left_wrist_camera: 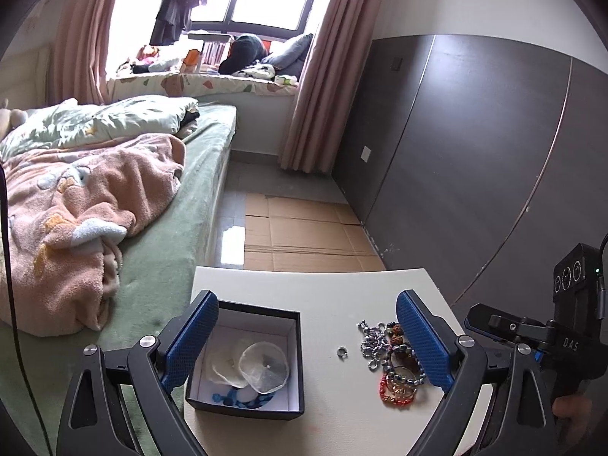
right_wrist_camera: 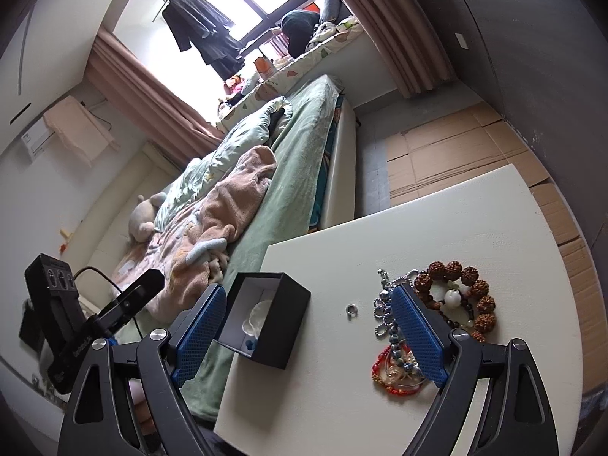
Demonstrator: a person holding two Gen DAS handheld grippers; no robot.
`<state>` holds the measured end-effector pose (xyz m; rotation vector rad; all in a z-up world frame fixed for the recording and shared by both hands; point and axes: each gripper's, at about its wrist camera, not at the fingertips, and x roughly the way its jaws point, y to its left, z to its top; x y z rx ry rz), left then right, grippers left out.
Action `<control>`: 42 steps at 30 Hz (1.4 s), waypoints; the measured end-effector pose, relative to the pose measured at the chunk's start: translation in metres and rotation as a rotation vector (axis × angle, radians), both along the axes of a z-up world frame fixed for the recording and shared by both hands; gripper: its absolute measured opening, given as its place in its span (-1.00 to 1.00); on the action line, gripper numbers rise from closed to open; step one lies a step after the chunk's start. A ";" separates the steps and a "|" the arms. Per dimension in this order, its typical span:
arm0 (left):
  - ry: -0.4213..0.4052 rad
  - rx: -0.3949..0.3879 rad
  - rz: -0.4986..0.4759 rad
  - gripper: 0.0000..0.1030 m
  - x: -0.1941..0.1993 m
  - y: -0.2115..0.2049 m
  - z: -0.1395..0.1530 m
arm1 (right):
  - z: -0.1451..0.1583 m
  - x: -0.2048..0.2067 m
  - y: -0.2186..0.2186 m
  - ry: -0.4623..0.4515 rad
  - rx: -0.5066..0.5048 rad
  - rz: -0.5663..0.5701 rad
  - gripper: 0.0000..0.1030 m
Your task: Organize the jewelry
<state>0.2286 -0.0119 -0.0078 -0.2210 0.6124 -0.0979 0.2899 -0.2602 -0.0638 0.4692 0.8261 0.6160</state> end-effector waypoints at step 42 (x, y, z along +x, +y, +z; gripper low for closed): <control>0.461 -0.051 -0.261 -0.28 0.085 -0.160 -0.111 | -0.080 0.026 -0.113 0.334 0.078 -0.259 0.28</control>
